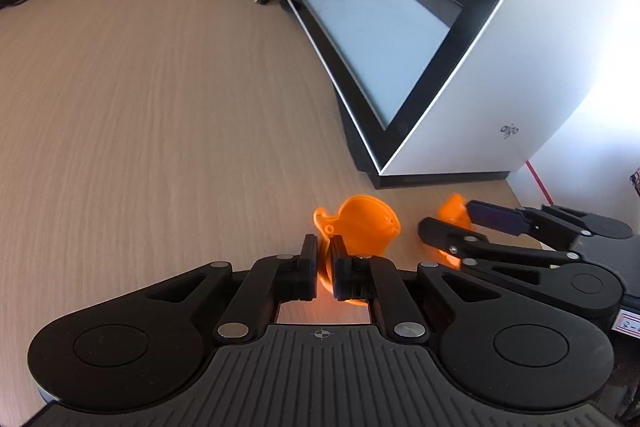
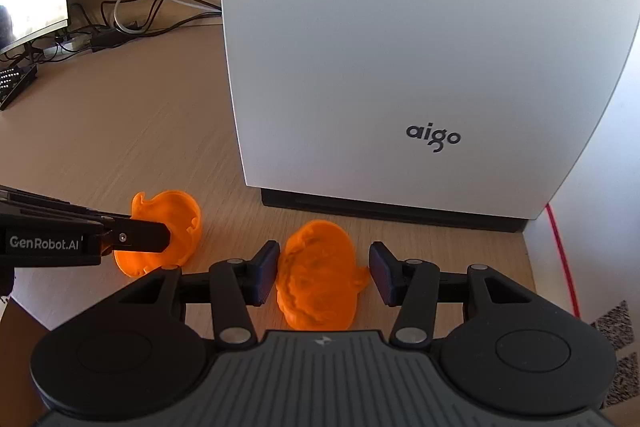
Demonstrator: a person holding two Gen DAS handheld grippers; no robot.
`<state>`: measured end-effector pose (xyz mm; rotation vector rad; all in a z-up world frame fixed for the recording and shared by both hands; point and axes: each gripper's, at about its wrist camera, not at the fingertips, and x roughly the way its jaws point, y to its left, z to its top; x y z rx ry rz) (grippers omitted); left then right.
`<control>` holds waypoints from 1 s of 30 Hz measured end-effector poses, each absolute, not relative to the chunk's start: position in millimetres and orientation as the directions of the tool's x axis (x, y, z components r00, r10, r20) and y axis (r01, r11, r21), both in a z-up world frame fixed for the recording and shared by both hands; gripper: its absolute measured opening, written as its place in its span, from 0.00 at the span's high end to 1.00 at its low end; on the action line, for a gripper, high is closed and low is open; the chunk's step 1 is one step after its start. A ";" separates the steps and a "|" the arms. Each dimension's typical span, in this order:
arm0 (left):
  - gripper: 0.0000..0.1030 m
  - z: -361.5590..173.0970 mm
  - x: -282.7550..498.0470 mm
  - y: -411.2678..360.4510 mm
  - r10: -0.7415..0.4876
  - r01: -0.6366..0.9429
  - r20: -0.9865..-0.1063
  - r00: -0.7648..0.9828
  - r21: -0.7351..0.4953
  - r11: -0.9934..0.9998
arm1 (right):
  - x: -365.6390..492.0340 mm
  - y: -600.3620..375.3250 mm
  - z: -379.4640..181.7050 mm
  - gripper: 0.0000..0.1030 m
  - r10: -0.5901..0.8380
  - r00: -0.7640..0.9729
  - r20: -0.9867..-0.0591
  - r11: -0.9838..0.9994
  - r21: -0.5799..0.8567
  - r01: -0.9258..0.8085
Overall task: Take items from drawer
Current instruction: 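Carry both orange toys up onto the desktop beside the white case, then open both grippers to set the orange toys on the desktop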
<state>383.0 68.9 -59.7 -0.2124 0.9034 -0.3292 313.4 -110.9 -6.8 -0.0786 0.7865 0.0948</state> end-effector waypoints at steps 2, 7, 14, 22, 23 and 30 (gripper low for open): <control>0.91 -58.8 384.3 68.1 -0.366 0.198 -0.734 0.572 -0.309 0.930 | 315.6 -109.0 -8.8 0.52 0.048 0.700 -0.713 0.994 -0.035 -0.104; 0.88 -49.9 378.1 68.6 -0.336 0.213 -0.690 0.641 -0.260 0.942 | 315.6 -110.2 -7.2 0.48 0.035 0.709 -0.705 0.996 -0.036 -0.084; 0.88 -17.2 351.4 86.6 -0.329 0.206 -0.632 0.702 -0.263 0.943 | 290.6 -110.8 27.6 0.39 0.026 0.796 -0.605 0.998 -0.030 -0.055; 0.88 5.0 295.5 110.0 -0.378 0.273 -0.645 0.664 -0.261 0.926 | 228.3 -133.6 41.3 0.34 0.064 0.755 -0.653 0.998 0.064 -0.029; 0.88 4.1 287.3 110.4 -0.393 0.297 -0.659 0.641 -0.260 0.919 | 217.2 -138.4 40.2 0.34 0.072 0.747 -0.661 0.996 0.081 -0.025; 0.88 -43.8 253.3 87.5 -0.464 0.403 -0.832 0.303 -0.329 0.854 | 175.6 -139.1 22.6 0.30 0.146 0.651 -0.745 0.989 0.126 -0.077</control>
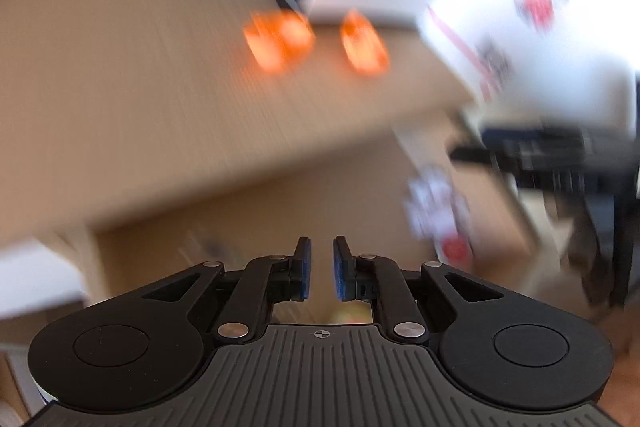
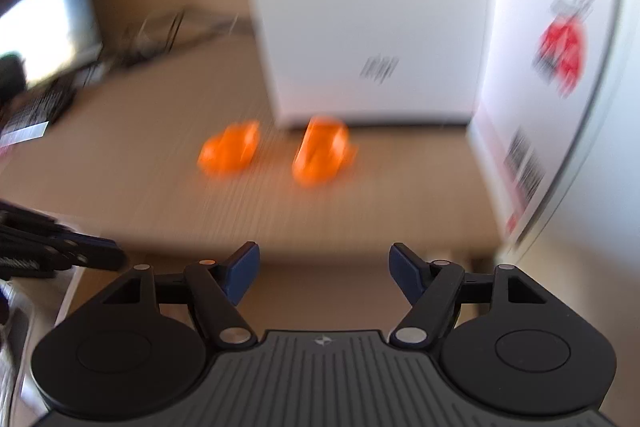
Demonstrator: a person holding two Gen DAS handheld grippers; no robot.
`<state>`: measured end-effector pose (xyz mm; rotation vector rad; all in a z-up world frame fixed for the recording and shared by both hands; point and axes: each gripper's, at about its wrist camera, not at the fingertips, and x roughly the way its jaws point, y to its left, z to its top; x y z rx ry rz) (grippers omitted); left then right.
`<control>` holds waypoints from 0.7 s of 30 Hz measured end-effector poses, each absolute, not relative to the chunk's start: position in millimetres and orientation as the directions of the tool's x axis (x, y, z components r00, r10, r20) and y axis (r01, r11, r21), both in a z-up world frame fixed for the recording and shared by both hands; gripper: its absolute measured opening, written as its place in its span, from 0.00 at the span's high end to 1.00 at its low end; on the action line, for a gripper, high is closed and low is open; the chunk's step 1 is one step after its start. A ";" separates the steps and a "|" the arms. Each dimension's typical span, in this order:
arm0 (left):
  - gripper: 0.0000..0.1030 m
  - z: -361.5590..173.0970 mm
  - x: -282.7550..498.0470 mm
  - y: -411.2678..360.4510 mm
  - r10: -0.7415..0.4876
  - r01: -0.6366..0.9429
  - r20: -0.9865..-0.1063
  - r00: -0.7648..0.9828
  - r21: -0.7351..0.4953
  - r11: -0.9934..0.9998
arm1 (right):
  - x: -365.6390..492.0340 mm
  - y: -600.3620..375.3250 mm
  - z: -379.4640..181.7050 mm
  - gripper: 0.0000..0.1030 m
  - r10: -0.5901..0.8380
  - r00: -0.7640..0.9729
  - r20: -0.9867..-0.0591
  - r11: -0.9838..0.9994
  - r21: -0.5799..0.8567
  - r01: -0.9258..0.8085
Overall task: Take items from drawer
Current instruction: 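Open both grippers to set the orange toys on the desktop, then lower both tools back into the drawer toward the remaining toys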
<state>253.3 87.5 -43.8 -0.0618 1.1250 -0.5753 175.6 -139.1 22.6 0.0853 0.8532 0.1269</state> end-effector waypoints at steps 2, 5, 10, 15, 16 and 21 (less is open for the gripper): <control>0.87 -61.8 248.7 76.3 -0.479 0.421 -0.851 0.217 -0.361 0.832 | 171.7 -139.9 16.3 0.30 0.147 0.620 -0.771 0.989 0.137 -0.065; 0.86 -88.9 250.6 67.7 -0.483 0.354 -0.870 0.099 -0.423 0.834 | 168.5 -135.6 8.5 0.30 0.134 0.594 -0.793 0.991 0.123 -0.060; 0.85 -131.0 265.0 76.7 -0.528 -0.008 -0.847 -0.056 -0.529 0.849 | 164.1 -135.8 -2.8 0.30 0.087 0.573 -0.815 0.996 0.082 -0.036; 0.84 -135.3 271.9 67.1 -0.516 -0.009 -0.854 -0.065 -0.516 0.856 | 158.3 -144.6 -14.0 0.30 0.086 0.537 -0.839 0.996 0.093 -0.013; 0.83 -138.4 271.9 67.4 -0.519 -0.019 -0.853 -0.060 -0.519 0.855 | 157.9 -144.2 -16.5 0.30 0.085 0.529 -0.844 0.996 0.092 -0.015; 0.79 -137.4 281.6 70.6 -0.542 -0.046 -0.837 0.072 -0.546 0.837 | 158.5 -142.3 -24.4 0.30 0.097 0.501 -0.860 0.995 0.098 -0.024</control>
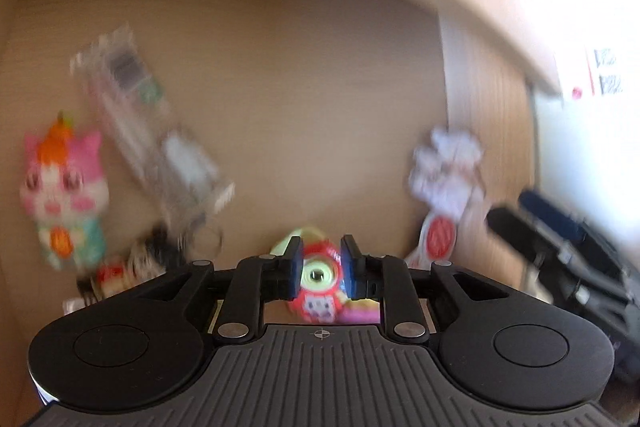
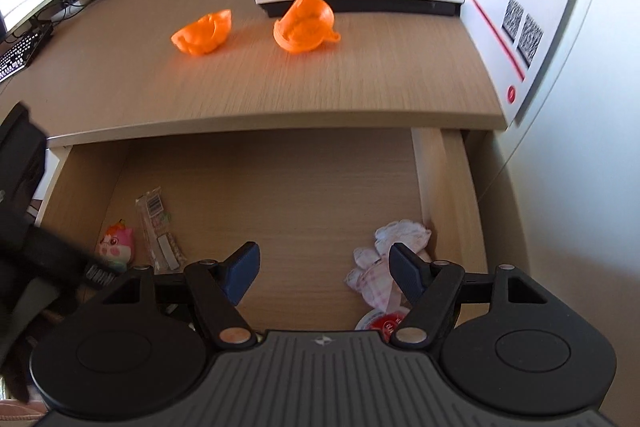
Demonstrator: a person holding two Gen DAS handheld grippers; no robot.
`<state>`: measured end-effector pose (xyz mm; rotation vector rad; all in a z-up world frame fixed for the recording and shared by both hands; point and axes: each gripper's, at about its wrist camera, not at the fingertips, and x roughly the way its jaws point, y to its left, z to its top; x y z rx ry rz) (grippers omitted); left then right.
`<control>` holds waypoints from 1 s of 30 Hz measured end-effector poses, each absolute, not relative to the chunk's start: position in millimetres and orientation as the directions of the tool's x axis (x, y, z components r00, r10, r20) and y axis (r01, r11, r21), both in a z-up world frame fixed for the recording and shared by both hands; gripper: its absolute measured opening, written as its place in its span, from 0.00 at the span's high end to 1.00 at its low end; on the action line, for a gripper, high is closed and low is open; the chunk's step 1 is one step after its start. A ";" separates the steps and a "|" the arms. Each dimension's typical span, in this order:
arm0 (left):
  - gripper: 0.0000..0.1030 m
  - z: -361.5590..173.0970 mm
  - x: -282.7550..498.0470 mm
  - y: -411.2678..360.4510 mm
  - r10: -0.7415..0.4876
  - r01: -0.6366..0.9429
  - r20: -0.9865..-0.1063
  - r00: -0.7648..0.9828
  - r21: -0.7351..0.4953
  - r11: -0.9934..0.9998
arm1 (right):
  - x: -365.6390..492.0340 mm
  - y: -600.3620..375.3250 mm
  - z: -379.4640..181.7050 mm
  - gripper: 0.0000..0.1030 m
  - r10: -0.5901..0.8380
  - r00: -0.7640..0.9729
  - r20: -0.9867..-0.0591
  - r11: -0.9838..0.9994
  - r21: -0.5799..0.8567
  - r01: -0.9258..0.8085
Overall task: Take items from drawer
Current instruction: 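Lower both tools back into the drawer toward the remaining toys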
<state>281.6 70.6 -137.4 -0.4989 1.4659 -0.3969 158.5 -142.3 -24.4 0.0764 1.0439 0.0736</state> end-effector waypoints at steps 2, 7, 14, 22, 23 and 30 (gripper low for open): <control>0.79 -114.0 278.4 74.6 -0.506 0.083 -0.845 0.174 -0.499 0.863 | 159.3 -142.1 -24.7 0.30 0.096 0.495 -0.863 0.995 0.096 -0.026; 0.79 -68.5 248.6 95.9 -0.332 0.291 -0.853 0.402 -0.225 0.930 | 165.0 -142.1 -29.1 0.30 0.090 0.498 -0.862 0.996 0.092 -0.020; 0.79 -91.4 252.0 133.6 -0.212 0.047 -0.922 0.323 -0.208 0.977 | 174.0 -138.3 -45.0 0.30 0.116 0.476 -0.872 0.991 0.132 0.001; 0.79 -114.2 272.5 112.0 -0.187 0.021 -0.927 0.325 -0.191 0.981 | 173.5 -134.6 -56.6 0.30 0.091 0.469 -0.878 0.994 0.111 0.015; 0.79 -117.2 274.7 109.2 -0.183 0.019 -0.930 0.320 -0.187 0.982 | 172.1 -135.2 -57.5 0.30 0.077 0.477 -0.876 0.995 0.099 0.023; 0.78 -122.5 277.2 97.1 -0.198 0.081 -0.925 0.324 -0.182 0.980 | 164.6 -144.4 -63.8 0.30 0.024 0.513 -0.858 0.994 0.074 0.078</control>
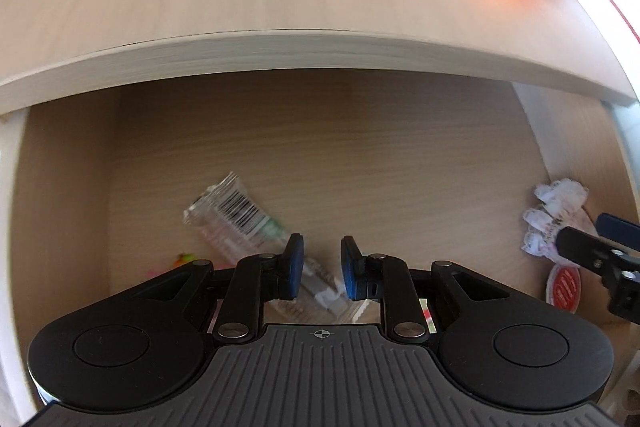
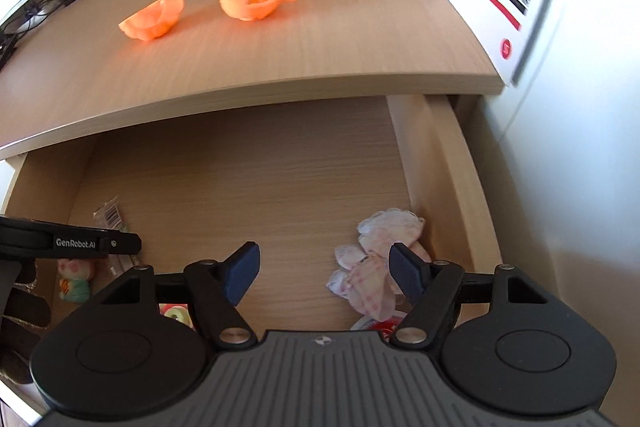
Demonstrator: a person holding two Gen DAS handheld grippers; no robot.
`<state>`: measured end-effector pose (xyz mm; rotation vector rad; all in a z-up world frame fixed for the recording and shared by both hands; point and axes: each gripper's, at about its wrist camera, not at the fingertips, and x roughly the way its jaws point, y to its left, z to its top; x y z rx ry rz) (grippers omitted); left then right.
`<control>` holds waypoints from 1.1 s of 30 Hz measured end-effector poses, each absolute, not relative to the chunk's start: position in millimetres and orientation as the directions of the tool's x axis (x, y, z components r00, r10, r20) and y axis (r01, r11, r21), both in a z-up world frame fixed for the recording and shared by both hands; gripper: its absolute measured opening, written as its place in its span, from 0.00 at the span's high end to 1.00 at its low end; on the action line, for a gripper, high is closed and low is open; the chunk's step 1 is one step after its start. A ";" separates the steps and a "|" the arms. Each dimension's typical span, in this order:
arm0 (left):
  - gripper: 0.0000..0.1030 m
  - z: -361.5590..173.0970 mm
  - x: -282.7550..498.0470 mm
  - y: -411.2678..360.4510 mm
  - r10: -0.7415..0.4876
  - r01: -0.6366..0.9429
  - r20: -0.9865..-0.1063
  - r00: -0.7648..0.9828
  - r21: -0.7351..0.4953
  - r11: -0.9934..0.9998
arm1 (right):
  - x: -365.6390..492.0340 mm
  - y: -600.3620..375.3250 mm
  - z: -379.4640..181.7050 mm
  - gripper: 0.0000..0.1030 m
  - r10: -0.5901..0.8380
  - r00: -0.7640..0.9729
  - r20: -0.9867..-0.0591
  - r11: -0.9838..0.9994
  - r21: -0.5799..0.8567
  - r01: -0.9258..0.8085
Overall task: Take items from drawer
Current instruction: 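Lower both tools back into the drawer toward the remaining toys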
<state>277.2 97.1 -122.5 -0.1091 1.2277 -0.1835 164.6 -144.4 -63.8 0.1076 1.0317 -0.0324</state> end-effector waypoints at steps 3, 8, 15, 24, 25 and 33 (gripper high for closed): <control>0.78 -127.5 280.2 94.7 -0.219 0.090 -0.932 0.288 -0.201 0.975 | 165.2 -149.5 -70.7 0.30 0.017 0.497 -0.868 0.993 0.074 0.097; 0.77 -126.9 283.1 87.2 -0.201 0.133 -0.930 0.308 -0.167 0.977 | 163.6 -148.6 -73.5 0.30 0.019 0.499 -0.866 0.994 0.071 0.085; 0.73 -122.2 279.8 77.9 -0.194 0.221 -0.931 0.310 -0.128 0.967 | 162.9 -146.1 -74.5 0.30 0.013 0.504 -0.864 0.995 0.060 0.076; 0.27 -116.5 277.9 52.9 -0.235 0.295 -0.933 0.271 -0.152 0.943 | 162.8 -142.0 -76.0 0.29 0.013 0.507 -0.862 0.997 0.052 0.062; 0.28 -116.1 278.4 55.6 -0.250 0.290 -0.931 0.265 -0.170 0.942 | 162.4 -140.6 -75.7 0.29 0.013 0.507 -0.862 0.997 0.052 0.062; 0.37 -81.3 269.8 83.5 -0.413 0.606 -0.899 0.145 -0.250 0.755 | 161.9 -140.1 -75.9 0.25 0.042 0.512 -0.858 0.996 0.077 0.046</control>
